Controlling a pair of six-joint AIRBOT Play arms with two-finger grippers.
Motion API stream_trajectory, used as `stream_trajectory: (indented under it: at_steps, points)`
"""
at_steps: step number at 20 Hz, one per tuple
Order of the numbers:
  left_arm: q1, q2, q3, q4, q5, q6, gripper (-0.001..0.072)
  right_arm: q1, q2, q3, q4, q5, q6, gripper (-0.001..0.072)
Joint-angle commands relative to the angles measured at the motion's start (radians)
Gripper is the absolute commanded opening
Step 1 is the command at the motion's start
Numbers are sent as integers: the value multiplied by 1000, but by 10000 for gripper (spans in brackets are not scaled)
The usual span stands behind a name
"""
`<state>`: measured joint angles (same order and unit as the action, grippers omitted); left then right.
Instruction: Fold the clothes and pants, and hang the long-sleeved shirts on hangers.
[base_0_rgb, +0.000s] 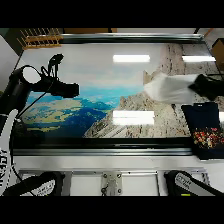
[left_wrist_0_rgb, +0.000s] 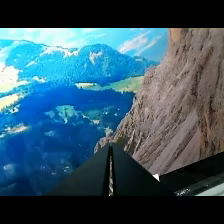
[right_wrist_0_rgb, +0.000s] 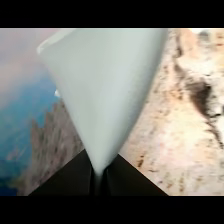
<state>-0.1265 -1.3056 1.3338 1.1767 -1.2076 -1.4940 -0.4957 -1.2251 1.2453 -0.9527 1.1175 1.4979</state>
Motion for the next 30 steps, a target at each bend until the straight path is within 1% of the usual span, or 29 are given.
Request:
stream_trajectory:
  at_steps: [1, 5, 6, 7, 10, 13, 15, 17, 18, 23, 24, 25, 26, 27, 29, 30]
  points:
    - [0, 0, 0, 0, 0, 2, 4, -230, 102, 3, -50, 89, 48, 8]
    - [0, 0, 0, 1, -1, 2, 5, -365, 164, 3, -53, 120, 99, 8]
    - [0, 0, 0, 1, 0, 3, 4, -383, 179, 3, -72, 130, 113, 8]
    - [0, 0, 0, 1, 0, 3, 5, -396, 194, 3, -116, 150, 132, 8]
    - [0, 0, -2, 1, -1, 3, 5, -395, 250, -12, -342, 206, 209, 8]
    - [0, 0, -3, 1, -1, 3, 4, -395, 321, -100, -517, 227, 259, 8]
    - [0, 0, -3, 1, -1, 3, 4, -395, 358, -190, -558, 227, 263, 8]
    - [0, 0, -3, 2, -2, 7, 5, -395, 386, -280, -598, 222, 305, 7]
    - [0, 0, -3, 2, -5, 7, 4, -395, 396, -320, -608, 214, 309, 8]
    - [0, 0, -3, 2, -5, 14, 5, -395, 400, -414, -619, 206, 309, 12]
    - [0, 0, -3, 2, -5, 14, 4, -395, 399, -416, -618, 200, 309, 46]
    - [0, 0, -3, 2, -5, 15, 4, -395, 399, -416, -618, 198, 308, 232]
    - [0, 0, -3, 2, -5, 14, 5, -395, 399, -415, -619, 192, 307, 523]
    - [0, 0, -3, 2, -5, 15, 5, -395, 399, -408, -621, 173, 294, 705]
    - [0, 0, -3, 2, -5, 17, 5, -394, 402, -352, -600, 127, 227, 704]
    - [0, 0, -3, 2, -5, 17, 4, -392, 405, -309, -541, 100, 173, 704]
